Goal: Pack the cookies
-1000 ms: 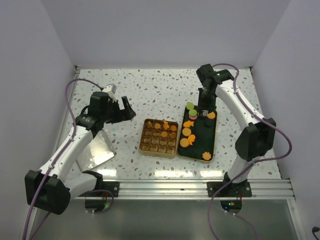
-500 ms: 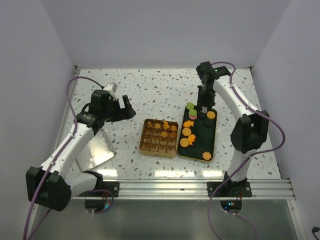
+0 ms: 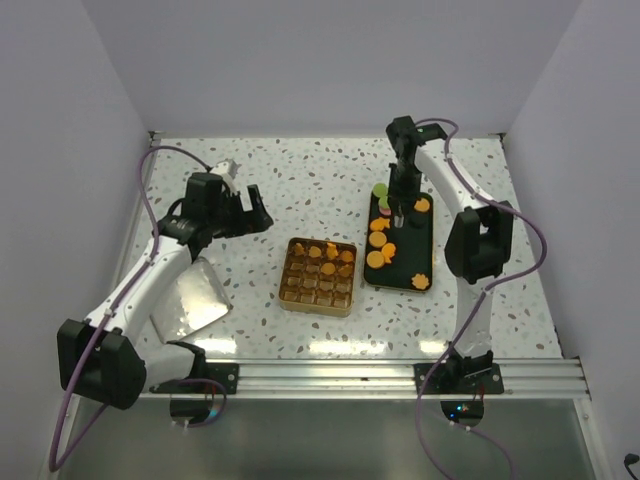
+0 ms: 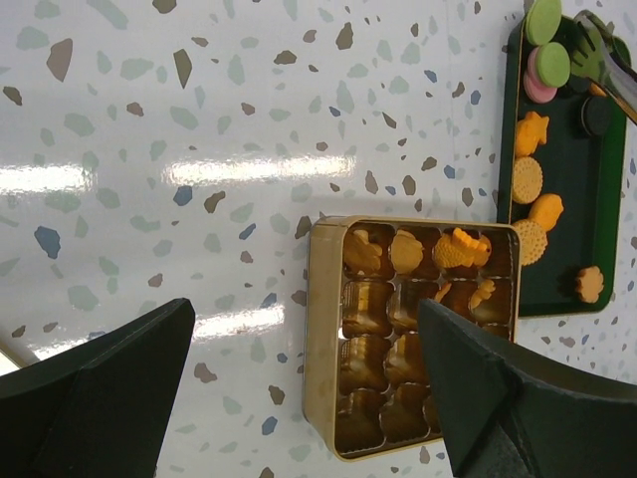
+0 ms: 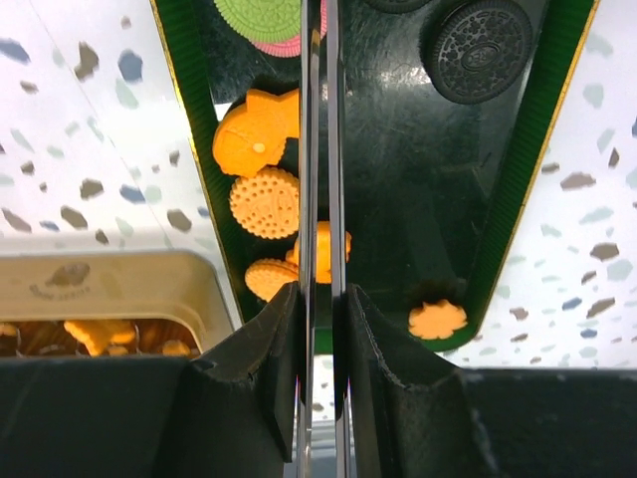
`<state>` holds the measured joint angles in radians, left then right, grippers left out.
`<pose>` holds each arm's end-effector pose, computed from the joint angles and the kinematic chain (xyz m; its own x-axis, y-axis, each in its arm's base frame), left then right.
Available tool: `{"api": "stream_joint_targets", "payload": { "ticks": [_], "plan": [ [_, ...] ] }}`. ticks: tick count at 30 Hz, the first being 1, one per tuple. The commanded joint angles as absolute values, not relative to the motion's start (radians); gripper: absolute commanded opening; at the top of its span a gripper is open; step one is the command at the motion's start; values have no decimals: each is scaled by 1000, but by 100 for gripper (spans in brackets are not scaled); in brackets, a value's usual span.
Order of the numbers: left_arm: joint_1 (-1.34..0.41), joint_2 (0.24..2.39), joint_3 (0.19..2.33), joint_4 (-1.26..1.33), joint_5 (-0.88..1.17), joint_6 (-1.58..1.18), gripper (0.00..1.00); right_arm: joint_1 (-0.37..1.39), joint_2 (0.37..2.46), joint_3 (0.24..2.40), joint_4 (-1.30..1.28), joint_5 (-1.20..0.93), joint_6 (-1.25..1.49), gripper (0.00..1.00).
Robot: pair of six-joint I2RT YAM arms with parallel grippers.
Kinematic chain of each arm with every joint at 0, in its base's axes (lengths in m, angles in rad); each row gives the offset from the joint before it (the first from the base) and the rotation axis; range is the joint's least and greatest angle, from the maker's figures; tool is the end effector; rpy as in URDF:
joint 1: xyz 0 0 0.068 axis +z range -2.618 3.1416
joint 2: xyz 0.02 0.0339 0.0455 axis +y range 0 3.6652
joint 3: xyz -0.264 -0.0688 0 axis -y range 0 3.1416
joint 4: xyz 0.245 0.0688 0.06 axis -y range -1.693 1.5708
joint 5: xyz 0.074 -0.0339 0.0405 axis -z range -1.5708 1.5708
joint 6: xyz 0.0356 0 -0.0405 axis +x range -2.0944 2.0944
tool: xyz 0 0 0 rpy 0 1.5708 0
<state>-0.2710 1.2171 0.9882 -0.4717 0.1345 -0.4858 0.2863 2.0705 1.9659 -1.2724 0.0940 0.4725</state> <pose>0.2534 -0.0754 0.2936 -0.7193 -0.2804 -0.6356 0.0319 0.9006 -0.4334 0.4015 0.1147 0.2719 -0.9583 0.1902 -0.2134 0.1935 0.9811 0.0056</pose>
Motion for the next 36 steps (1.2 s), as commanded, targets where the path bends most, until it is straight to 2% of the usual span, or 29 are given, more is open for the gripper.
{"api": "stream_joint_targets", "payload": {
  "ticks": [1, 8, 15, 20, 25, 31, 36],
  "plan": [
    [-276, 1230, 1037, -448, 135, -462, 100, 267, 2149, 2083, -1224, 109, 459, 11],
    [-276, 1236, 1066, -471, 130, -449, 100, 255, 2243, 2276, -1282, 95, 465, 10],
    [-276, 1215, 1052, -477, 121, -449, 100, 252, 2105, 2218, -1293, 106, 459, 11],
    [-276, 1207, 1031, -456, 137, -462, 100, 253, 1967, 2108, -1310, 101, 465, 17],
    [-276, 1207, 1028, -446, 149, -465, 100, 252, 1763, 1899, -1313, 101, 468, 24],
    [-276, 1189, 1008, -442, 158, -468, 100, 250, 1538, 1626, -1315, 69, 502, 37],
    [-276, 1170, 976, -430, 173, -483, 100, 250, 1411, 1473, -1336, 49, 520, 41]
  ]
}}
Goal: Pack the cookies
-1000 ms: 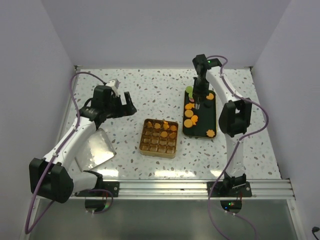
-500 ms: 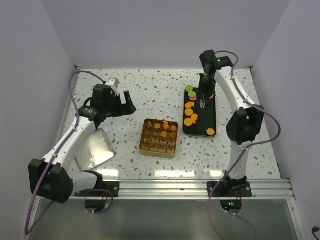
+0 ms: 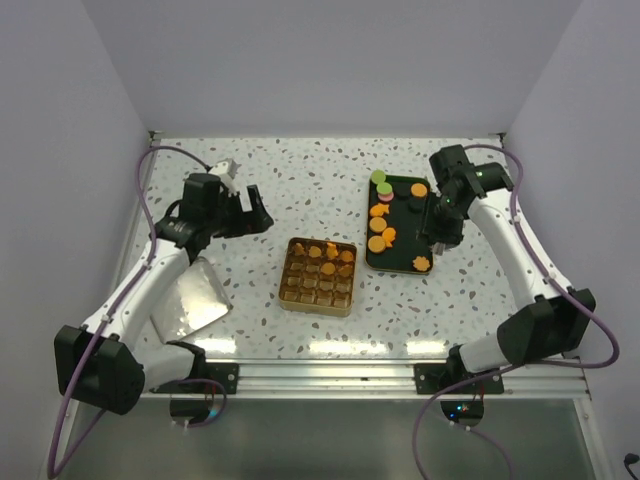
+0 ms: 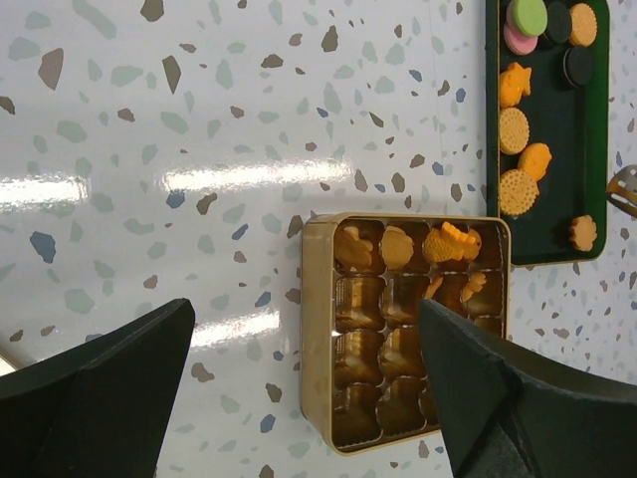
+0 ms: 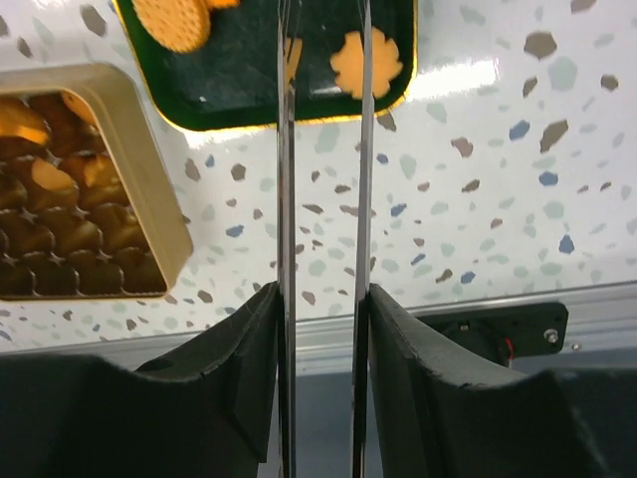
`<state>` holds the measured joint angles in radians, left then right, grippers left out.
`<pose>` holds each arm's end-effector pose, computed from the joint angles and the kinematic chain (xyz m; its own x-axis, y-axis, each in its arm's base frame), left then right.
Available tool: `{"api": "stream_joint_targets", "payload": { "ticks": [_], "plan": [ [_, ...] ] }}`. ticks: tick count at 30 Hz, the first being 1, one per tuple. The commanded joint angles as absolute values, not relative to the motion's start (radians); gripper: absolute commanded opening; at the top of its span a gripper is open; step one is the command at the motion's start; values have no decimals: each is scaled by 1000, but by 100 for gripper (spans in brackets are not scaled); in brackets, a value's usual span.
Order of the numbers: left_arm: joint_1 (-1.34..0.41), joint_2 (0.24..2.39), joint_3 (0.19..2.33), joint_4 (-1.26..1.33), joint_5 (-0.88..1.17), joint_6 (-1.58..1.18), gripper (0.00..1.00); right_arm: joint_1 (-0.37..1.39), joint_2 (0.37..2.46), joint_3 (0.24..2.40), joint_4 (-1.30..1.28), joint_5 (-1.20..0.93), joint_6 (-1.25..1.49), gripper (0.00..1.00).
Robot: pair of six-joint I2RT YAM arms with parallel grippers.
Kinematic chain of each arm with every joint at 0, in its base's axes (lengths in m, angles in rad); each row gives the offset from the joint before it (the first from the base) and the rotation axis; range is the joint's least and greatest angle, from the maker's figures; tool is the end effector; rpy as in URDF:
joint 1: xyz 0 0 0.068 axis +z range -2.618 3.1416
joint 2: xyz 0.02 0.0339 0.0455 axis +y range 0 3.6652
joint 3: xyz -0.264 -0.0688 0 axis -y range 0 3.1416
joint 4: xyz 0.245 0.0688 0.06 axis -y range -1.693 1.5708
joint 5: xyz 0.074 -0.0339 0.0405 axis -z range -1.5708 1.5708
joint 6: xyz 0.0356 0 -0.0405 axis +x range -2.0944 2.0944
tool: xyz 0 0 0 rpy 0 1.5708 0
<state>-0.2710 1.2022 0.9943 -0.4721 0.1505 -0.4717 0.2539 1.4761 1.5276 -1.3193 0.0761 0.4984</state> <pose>0.2509 -0.0753 0.2992 -0.7110 -0.2687 -0.6498 0.0605 0.8973 -0.4373 0.2613 0.0650 0.3443 -0.9207 0.2535 -0.2968 0.2409 0.9673 0.0789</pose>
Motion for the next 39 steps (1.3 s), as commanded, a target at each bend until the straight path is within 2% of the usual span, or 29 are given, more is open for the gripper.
{"api": "stream_joint_targets", "payload": {
  "ticks": [1, 11, 39],
  "plan": [
    [-278, 1164, 971, -426, 176, -486, 100, 250, 1378, 1456, -1341, 48, 522, 42],
    [-278, 1137, 942, -417, 187, -505, 100, 250, 1269, 1324, -1373, 28, 534, 45],
    [-278, 1054, 881, -422, 155, -531, 100, 250, 1339, 1266, -1299, 61, 489, 49]
  ]
}}
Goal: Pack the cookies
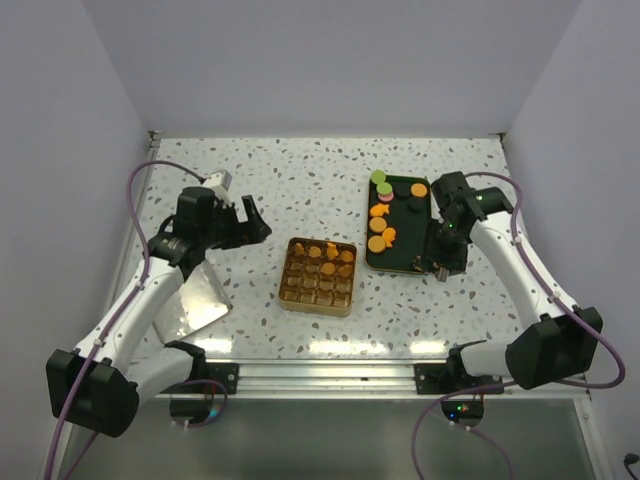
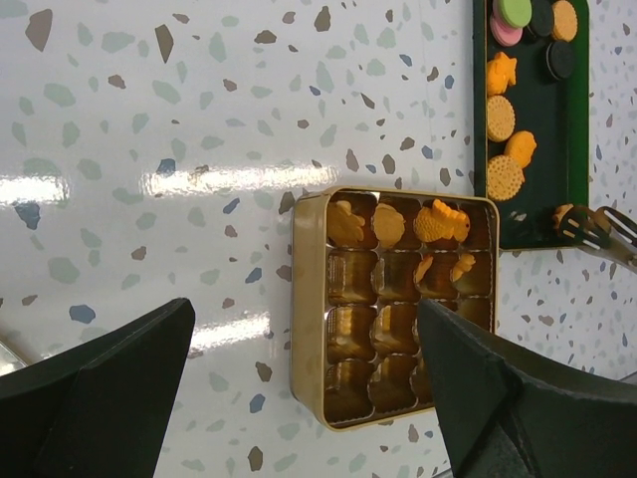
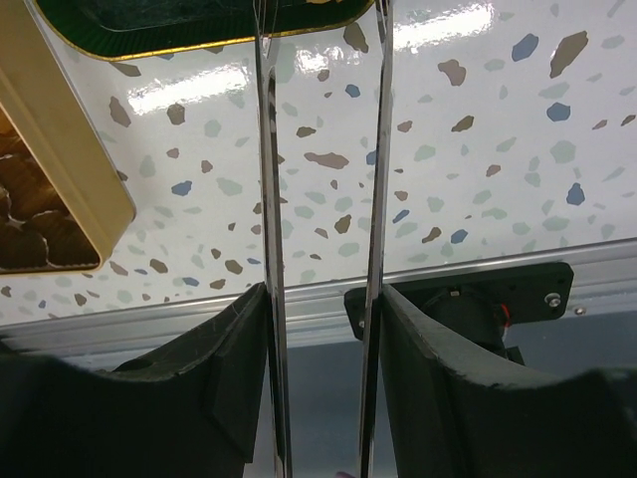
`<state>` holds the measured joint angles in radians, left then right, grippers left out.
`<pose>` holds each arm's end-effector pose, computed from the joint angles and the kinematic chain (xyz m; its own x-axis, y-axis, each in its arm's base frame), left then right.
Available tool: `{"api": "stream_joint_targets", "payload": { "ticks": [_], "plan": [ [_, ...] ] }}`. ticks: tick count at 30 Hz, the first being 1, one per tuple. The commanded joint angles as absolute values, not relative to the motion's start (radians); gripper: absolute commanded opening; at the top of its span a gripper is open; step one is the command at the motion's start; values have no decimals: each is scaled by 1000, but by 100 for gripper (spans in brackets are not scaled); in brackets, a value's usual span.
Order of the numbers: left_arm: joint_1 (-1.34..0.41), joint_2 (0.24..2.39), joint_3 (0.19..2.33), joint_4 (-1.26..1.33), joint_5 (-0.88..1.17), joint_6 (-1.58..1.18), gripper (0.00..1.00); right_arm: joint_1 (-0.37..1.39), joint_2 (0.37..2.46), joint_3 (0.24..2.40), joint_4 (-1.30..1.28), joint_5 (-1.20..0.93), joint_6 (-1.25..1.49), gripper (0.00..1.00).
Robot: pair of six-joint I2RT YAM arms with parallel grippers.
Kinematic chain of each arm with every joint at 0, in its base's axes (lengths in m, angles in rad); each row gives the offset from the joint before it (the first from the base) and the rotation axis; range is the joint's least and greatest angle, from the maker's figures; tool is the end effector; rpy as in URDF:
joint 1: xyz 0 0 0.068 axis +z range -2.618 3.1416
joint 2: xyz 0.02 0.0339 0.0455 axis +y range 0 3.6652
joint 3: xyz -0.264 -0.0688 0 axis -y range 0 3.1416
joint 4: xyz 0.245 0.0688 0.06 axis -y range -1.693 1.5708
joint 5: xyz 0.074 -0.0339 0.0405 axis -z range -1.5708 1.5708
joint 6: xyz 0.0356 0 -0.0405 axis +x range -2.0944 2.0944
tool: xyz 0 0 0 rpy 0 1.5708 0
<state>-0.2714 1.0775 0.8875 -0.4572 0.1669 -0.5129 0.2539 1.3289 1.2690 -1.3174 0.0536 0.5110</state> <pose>0.2238 -0.0684 0.2929 -0.6985 -0.3079 -0.6460 0.0565 0.8761 -0.4788 0.2192 0.0549 0.3075 -0.9463 0.2590 -0.1934 0.2545 0.9659 0.0482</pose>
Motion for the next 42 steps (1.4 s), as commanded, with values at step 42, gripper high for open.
{"api": "stream_joint_targets", "payload": {
  "ticks": [42],
  "plan": [
    [-278, 1075, 894, -411, 146, -532, 100, 258, 1420, 1443, -1273, -122, 505, 35]
  ]
}}
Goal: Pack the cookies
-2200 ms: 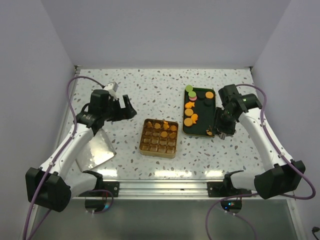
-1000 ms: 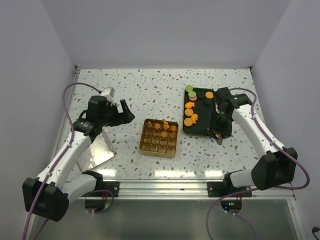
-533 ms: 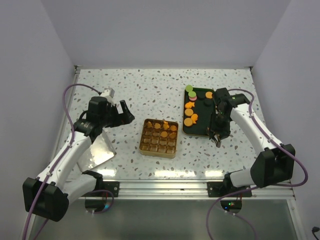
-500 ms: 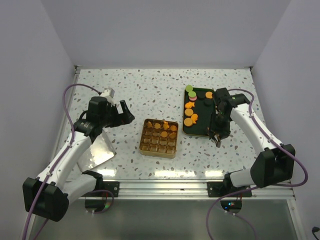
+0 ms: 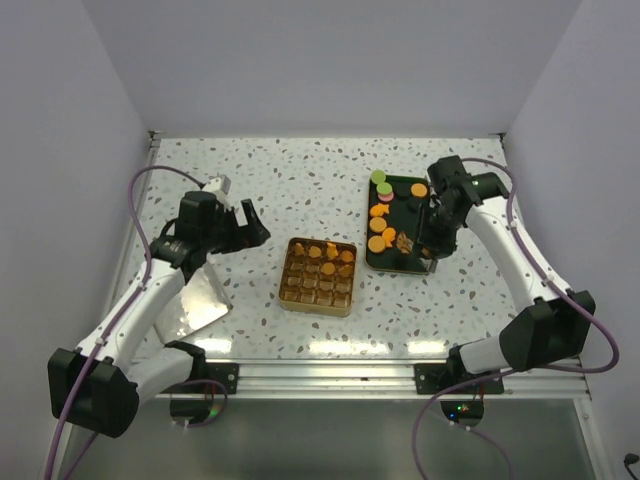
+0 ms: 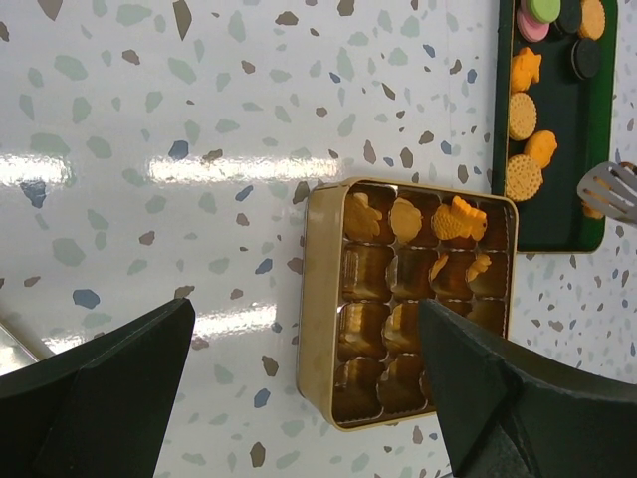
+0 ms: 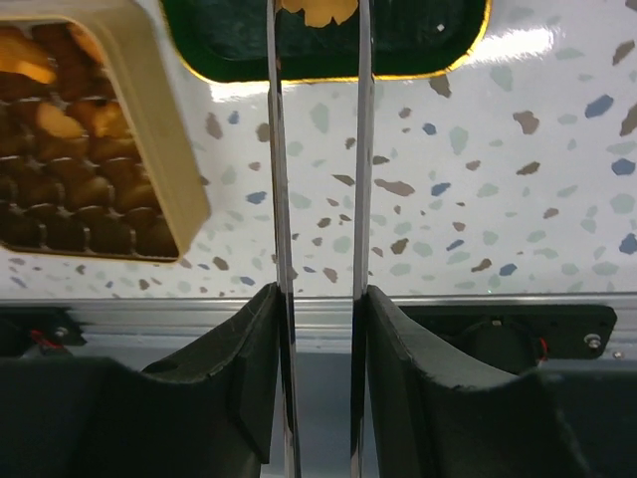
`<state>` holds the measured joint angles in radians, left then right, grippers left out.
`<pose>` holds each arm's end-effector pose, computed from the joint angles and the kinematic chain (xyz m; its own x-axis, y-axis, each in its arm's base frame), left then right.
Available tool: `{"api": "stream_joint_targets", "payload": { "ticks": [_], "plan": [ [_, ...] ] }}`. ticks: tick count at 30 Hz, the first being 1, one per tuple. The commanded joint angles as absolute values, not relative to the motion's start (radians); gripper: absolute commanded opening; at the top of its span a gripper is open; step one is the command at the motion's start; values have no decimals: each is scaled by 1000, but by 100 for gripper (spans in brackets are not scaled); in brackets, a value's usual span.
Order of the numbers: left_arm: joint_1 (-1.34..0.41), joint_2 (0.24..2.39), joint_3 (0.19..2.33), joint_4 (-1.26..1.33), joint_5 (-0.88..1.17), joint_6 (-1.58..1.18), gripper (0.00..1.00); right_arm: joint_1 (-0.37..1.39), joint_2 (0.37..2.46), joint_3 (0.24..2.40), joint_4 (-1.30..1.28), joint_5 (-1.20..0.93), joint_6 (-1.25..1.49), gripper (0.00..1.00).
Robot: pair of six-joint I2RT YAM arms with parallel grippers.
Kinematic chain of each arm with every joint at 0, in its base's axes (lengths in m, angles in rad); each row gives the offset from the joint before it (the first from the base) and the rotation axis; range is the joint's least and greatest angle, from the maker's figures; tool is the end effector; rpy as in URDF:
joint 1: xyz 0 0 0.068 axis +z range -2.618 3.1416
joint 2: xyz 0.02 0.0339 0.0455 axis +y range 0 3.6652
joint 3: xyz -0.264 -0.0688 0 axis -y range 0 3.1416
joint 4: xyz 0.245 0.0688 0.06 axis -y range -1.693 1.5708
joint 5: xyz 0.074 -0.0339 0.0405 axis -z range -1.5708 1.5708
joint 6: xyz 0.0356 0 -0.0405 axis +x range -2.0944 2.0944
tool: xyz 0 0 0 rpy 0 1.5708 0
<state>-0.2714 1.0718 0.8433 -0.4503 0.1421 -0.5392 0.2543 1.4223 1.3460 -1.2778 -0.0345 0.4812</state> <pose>0.2211 -0.0668 0.2797 -0.7098 -0.3301 -0.6222 0.0083 0.8794 -0.4759 0.2449 0.0649 0.3087 -0.9576 0.2290 -0.1750 0.2083 0.9695 0.1294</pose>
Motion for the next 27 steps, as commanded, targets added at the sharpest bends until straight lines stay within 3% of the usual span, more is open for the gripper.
{"api": "stream_joint_targets", "payload": {
  "ticks": [1, 6, 10, 16, 27],
  "plan": [
    [-278, 1077, 897, -411, 146, -531, 100, 268, 1420, 1460, -1273, -135, 511, 35],
    [-278, 1078, 899, -413, 150, -529, 100, 368, 1456, 1586, -1266, -176, 577, 35],
    [-278, 1080, 900, -411, 156, -523, 100, 547, 1509, 1689, -1226, -195, 655, 36],
    [-278, 1077, 920, -433, 147, -512, 100, 705, 1598, 1732, -1147, -212, 729, 35],
    [-276, 1039, 899, -468, 123, -499, 100, 785, 1658, 1720, -1140, -173, 741, 35]
  ]
}}
